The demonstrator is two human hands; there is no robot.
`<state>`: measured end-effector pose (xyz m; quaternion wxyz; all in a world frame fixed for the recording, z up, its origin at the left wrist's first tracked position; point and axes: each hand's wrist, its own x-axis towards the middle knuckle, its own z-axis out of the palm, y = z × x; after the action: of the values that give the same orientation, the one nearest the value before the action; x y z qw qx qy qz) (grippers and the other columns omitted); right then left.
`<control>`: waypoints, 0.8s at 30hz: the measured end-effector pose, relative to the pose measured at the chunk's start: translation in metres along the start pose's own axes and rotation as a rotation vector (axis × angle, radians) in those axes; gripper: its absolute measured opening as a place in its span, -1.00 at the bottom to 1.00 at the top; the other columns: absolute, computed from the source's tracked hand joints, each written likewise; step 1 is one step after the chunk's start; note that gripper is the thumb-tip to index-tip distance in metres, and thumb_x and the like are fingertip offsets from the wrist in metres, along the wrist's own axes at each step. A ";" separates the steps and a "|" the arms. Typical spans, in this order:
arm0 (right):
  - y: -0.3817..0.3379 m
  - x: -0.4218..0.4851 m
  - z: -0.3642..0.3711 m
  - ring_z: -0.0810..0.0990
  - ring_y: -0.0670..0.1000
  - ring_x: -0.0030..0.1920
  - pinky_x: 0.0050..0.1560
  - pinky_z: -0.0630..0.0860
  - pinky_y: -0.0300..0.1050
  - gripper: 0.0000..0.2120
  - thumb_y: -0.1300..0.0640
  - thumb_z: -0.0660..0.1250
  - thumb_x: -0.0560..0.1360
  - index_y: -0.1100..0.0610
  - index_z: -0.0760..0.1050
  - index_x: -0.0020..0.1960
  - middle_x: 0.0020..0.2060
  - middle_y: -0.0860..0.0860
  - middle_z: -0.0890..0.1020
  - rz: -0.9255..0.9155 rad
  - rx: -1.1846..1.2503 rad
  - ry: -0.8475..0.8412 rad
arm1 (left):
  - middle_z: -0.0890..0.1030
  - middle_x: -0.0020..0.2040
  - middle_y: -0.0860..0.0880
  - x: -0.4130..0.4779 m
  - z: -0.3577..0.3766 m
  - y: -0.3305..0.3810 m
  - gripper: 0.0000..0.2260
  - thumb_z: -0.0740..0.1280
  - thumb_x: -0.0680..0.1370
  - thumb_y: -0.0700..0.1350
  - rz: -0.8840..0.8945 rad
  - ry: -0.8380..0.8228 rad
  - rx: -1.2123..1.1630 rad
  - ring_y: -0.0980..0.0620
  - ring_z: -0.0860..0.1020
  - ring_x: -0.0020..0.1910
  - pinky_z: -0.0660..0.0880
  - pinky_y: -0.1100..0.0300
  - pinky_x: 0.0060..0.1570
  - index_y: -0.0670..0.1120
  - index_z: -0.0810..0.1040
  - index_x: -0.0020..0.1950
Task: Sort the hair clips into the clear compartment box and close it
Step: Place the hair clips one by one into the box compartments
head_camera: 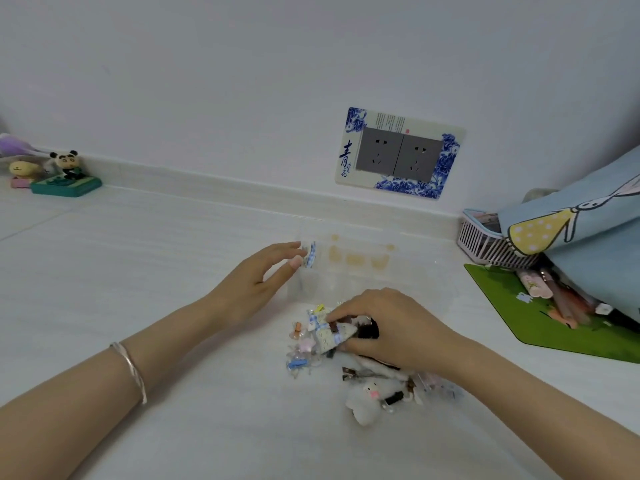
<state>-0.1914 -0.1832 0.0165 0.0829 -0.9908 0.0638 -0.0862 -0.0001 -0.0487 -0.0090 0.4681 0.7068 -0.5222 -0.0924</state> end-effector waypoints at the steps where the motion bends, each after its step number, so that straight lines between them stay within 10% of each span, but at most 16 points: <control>1: -0.001 0.000 -0.001 0.50 -0.20 0.06 0.02 0.35 -0.39 -0.71 -0.08 0.38 0.43 -0.20 0.55 0.15 0.08 -0.23 0.63 0.010 0.022 0.018 | 0.42 0.36 0.19 0.000 0.000 0.001 -0.63 0.09 0.55 0.14 -0.005 0.000 -0.009 0.27 0.33 0.35 0.23 0.27 0.35 0.09 0.48 0.28; 7: -0.006 0.009 -0.023 0.58 -0.23 -0.16 -0.20 0.43 -0.35 -0.88 0.01 0.39 0.43 -0.18 0.64 -0.08 -0.15 -0.21 0.69 0.043 0.394 0.200 | 0.43 0.27 0.28 0.001 -0.004 0.000 -0.62 0.03 0.59 0.13 -0.050 0.025 -0.095 0.49 0.36 0.17 0.23 0.61 0.11 0.12 0.39 0.35; 12: -0.008 0.061 -0.050 0.59 -0.17 -0.41 -0.42 0.50 -0.29 -0.95 0.16 0.37 0.48 0.07 0.60 -0.14 -0.27 0.00 0.66 0.206 0.717 0.476 | 0.44 0.34 0.18 0.005 -0.006 -0.007 -0.48 -0.04 0.52 0.26 -0.080 0.032 -0.182 0.23 0.36 0.34 0.26 0.12 0.39 0.08 0.38 0.37; 18: 0.002 0.118 -0.031 0.55 -0.08 -0.46 -0.54 0.37 -0.29 -0.94 0.18 0.36 0.42 0.15 0.50 -0.13 -0.25 0.07 0.68 0.495 0.580 0.234 | 0.45 0.30 0.25 0.007 -0.005 -0.015 -0.47 -0.05 0.45 0.40 -0.101 0.026 -0.225 0.29 0.37 0.31 0.28 0.09 0.38 0.23 0.38 0.30; 24: 0.002 0.131 -0.021 0.51 -0.01 -0.31 -0.24 0.41 -0.12 -0.82 0.05 0.43 0.35 0.06 0.46 -0.16 -0.33 -0.08 0.53 0.401 0.247 0.172 | 0.46 0.31 0.23 0.009 -0.005 -0.019 -0.48 -0.04 0.50 0.32 -0.102 0.056 -0.215 0.29 0.37 0.31 0.28 0.11 0.38 0.14 0.38 0.35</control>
<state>-0.0678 -0.2071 0.0578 0.2130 -0.9297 0.2548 -0.1592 0.0188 -0.0530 -0.0174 0.5503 0.6805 -0.4594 -0.1520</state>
